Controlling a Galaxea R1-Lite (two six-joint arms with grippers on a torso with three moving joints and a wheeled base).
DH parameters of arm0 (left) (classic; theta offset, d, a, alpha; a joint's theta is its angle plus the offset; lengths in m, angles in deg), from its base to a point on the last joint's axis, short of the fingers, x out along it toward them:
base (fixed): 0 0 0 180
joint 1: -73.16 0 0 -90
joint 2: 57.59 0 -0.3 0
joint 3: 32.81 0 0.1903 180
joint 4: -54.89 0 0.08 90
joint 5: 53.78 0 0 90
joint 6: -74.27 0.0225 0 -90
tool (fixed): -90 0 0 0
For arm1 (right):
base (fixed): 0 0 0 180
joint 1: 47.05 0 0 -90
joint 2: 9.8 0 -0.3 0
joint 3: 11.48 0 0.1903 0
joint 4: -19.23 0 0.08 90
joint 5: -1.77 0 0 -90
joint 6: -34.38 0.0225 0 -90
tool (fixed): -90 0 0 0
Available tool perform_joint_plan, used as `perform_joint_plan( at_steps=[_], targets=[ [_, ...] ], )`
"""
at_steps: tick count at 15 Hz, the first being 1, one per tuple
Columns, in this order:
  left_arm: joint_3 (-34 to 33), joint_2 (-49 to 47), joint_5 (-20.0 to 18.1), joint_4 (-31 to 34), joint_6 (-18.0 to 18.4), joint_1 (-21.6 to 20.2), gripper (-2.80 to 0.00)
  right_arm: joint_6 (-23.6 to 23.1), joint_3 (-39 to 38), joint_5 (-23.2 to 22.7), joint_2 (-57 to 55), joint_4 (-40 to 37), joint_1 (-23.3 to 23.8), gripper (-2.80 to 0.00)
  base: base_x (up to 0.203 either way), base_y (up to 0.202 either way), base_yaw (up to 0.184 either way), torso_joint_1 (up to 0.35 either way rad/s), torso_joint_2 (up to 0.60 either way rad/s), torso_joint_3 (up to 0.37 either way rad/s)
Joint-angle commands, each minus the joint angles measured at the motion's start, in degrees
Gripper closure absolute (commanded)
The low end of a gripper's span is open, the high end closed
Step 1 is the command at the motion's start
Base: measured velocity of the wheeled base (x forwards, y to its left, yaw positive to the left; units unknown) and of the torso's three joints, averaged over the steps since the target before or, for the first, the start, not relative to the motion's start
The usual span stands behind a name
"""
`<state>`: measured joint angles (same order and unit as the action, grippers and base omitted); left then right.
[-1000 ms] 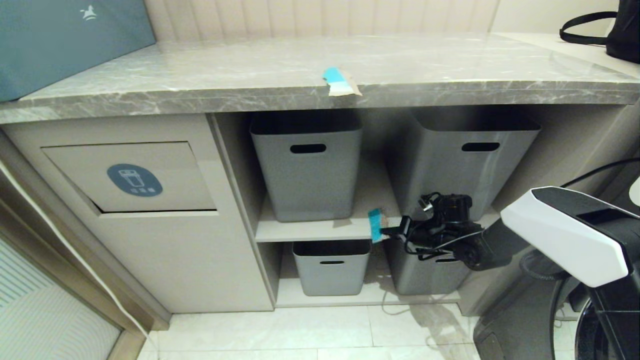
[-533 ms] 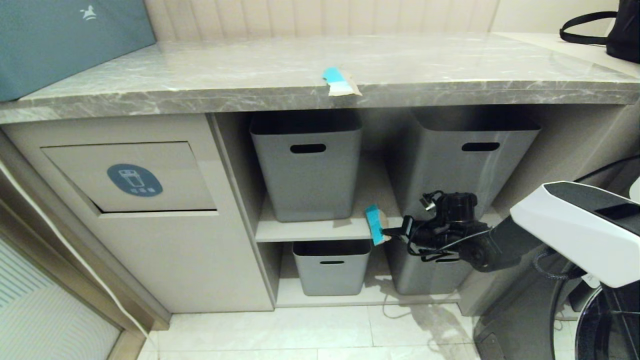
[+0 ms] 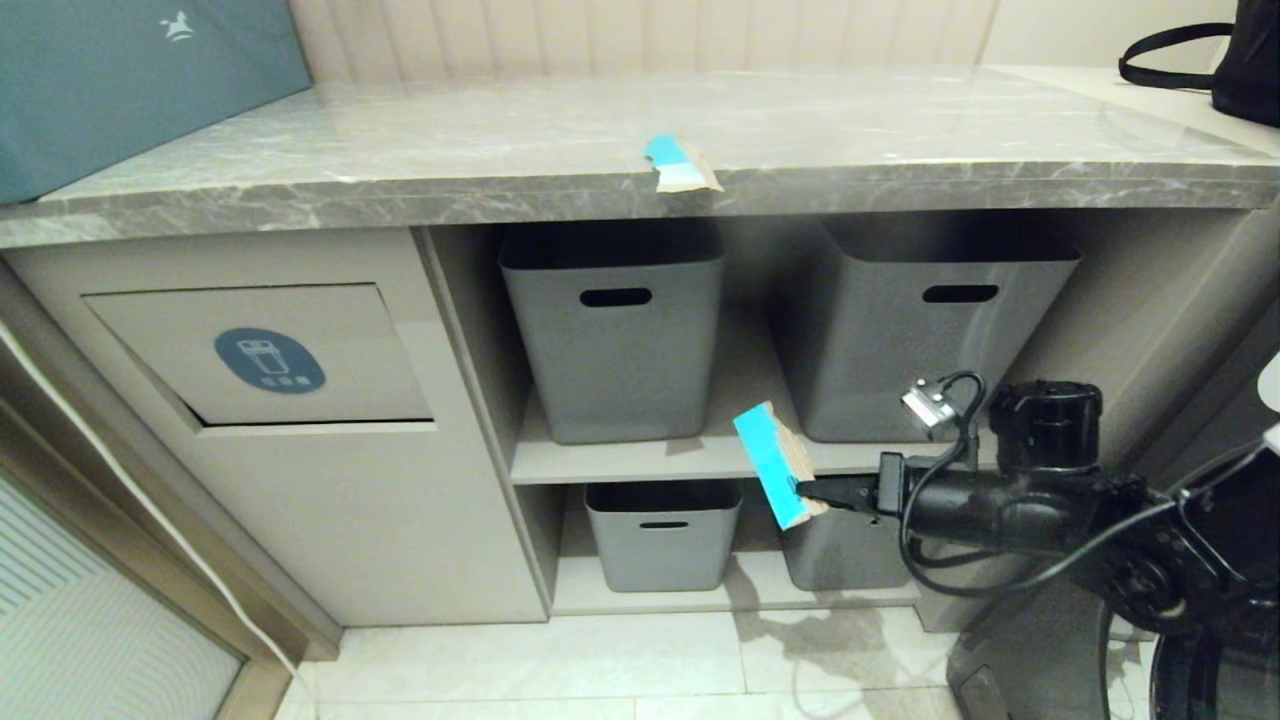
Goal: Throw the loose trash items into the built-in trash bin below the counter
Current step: Hand it to the other hand
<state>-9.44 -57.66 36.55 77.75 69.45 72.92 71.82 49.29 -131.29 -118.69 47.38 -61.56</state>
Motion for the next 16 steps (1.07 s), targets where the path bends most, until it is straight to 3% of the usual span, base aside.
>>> perform_joint_plan(
  at_steps=[1, 5, 9, 16],
  targets=[
    [-0.2, 0.0, 0.0, 0.0, 0.0, 0.0, 0.00, 0.1, -6.7, -0.9, 9.4, 2.8, -2.0, 0.00, 0.000, 0.000, 0.000, 0.000, 0.00, 0.000],
    [-0.2, 0.0, 0.0, 0.0, -0.1, 0.0, 0.00, -0.8, -13.1, 0.1, 14.9, 5.0, -10.8, 0.00, 0.000, 0.000, 0.000, 0.000, 0.00, 0.000],
    [-0.2, 0.0, 0.0, 0.0, 0.0, 0.0, 0.00, -0.8, -13.8, 8.6, 15.7, 5.2, -20.5, 0.00, 0.000, 0.000, 0.000, 0.000, 0.00, 0.000],
    [2.5, -0.2, -0.6, -1.9, 0.1, 0.2, 0.00, -0.6, -13.2, 9.8, 15.7, 5.0, -20.7, 0.00, 0.000, 0.000, 0.000, 0.000, 0.00, 0.000]
  ],
)
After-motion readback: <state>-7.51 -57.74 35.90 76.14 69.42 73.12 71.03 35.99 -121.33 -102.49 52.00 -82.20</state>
